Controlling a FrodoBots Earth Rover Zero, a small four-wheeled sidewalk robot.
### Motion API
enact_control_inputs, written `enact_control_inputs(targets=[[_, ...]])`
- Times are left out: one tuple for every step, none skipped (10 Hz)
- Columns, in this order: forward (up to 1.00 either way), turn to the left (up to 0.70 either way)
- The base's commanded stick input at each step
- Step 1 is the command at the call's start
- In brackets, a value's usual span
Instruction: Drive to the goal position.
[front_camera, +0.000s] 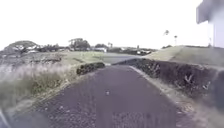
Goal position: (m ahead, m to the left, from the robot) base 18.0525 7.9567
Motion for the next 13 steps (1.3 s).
enact_control_inputs(targets=[[0.70, -0.03], [0.70, -0.18], [0.70, -0.33], [0.70, -0.28], [0.70, -0.13], [0.70, -0.02], [0.70, 0.00], [0.70, 0.00], [0.70, 0.00], [0.70, 0.00], [0.70, 0.00], [0.70, -0.09], [0.70, -0.22]])
